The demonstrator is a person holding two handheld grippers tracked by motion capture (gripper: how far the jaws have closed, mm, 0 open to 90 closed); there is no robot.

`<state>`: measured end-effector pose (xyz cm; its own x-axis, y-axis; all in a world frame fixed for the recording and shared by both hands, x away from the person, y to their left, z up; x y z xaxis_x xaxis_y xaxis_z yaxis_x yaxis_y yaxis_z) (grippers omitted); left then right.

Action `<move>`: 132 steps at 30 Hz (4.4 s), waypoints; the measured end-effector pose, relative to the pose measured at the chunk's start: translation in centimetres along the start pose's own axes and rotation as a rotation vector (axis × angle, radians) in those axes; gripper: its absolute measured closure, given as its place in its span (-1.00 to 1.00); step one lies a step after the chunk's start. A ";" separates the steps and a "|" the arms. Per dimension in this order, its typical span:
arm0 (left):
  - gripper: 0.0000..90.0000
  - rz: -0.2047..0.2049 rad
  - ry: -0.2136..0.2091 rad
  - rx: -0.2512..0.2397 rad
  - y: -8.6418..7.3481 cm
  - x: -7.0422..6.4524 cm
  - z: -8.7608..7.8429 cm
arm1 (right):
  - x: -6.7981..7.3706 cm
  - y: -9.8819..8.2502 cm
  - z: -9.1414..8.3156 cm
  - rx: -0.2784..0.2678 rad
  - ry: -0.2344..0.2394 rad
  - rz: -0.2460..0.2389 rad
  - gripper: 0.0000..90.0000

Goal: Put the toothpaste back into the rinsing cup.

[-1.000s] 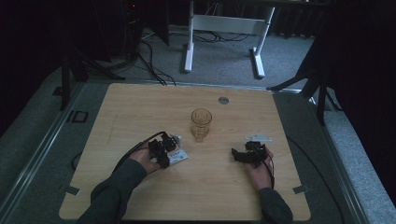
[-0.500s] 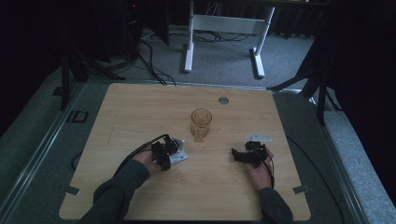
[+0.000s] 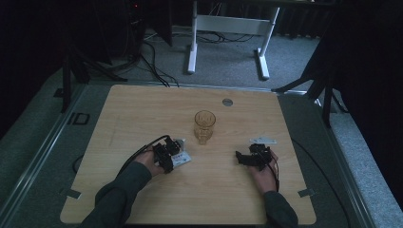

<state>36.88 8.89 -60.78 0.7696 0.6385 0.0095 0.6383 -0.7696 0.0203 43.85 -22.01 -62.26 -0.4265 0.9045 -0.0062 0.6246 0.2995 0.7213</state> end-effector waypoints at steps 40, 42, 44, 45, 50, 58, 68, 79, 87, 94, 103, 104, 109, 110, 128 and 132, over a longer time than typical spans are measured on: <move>0.61 -0.072 0.014 -0.129 -0.2 0.8 -3.3 | 0.0 0.0 0.0 0.001 0.000 0.001 -0.67; 0.61 -0.085 0.018 -0.146 -0.3 1.1 -3.5 | 0.0 0.0 0.0 0.001 0.000 0.001 -0.67; 0.61 -0.092 0.019 -0.155 -0.4 1.3 -3.8 | 0.0 0.0 0.0 0.001 0.000 0.001 -0.67; 0.61 -0.098 0.021 -0.167 -0.3 1.4 -3.8 | 0.0 0.0 0.0 0.001 0.000 0.001 -0.67; 0.61 -0.104 0.052 -0.177 -0.5 1.5 -4.5 | 0.0 0.0 0.0 0.001 0.000 0.001 -0.67; 0.61 -0.129 0.060 -0.226 -0.3 1.8 -5.4 | 0.0 0.0 0.0 0.001 0.000 0.001 -0.67; 0.61 -0.172 0.087 -0.286 0.2 2.5 -6.3 | 0.0 0.0 0.0 0.001 0.000 0.002 -0.67; 0.62 -0.199 0.103 -0.357 1.0 2.7 -7.0 | 0.0 0.0 0.0 0.001 0.000 0.003 -0.67; 0.62 -0.221 0.113 -0.403 1.5 3.1 -7.4 | 0.0 0.0 0.0 0.001 0.000 0.002 -0.67; 0.62 -0.226 0.130 -0.456 2.0 3.1 -8.0 | 0.0 0.0 0.0 0.000 0.000 0.000 -0.67; 0.62 -0.216 0.164 -0.519 2.6 3.1 -8.6 | 0.0 0.0 0.0 0.000 0.000 -0.002 -0.67; 0.62 -0.216 0.164 -0.519 2.6 3.1 -8.6 | 0.0 0.0 0.0 0.000 0.000 -0.002 -0.67; 0.62 -0.238 0.187 -0.565 3.0 3.3 -9.2 | 0.0 0.0 0.0 0.000 0.000 0.000 -0.67; 0.61 -0.241 0.186 -0.572 3.0 3.3 -9.3 | 0.0 0.0 0.0 0.000 0.000 0.000 -0.67; 0.61 -0.275 0.187 -0.665 3.6 3.5 -9.8 | 0.0 0.0 0.0 0.001 0.000 -0.001 -0.67; 0.61 -0.280 0.169 -0.705 3.8 3.5 -10.0 | 0.0 0.0 0.0 0.000 0.000 -0.001 -0.67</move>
<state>41.80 8.29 -50.62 0.5315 0.8448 0.0616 0.6012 -0.4274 0.6752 43.89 -22.01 -62.26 -0.4277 0.9039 -0.0069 0.6242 0.3008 0.7210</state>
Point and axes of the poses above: each handheld gripper's, and its own axes: z roughly forward along the jaws, y roughly out of its top, x roughly to its left, the point moved 9 cm from there along z, roughly forward along the jaws
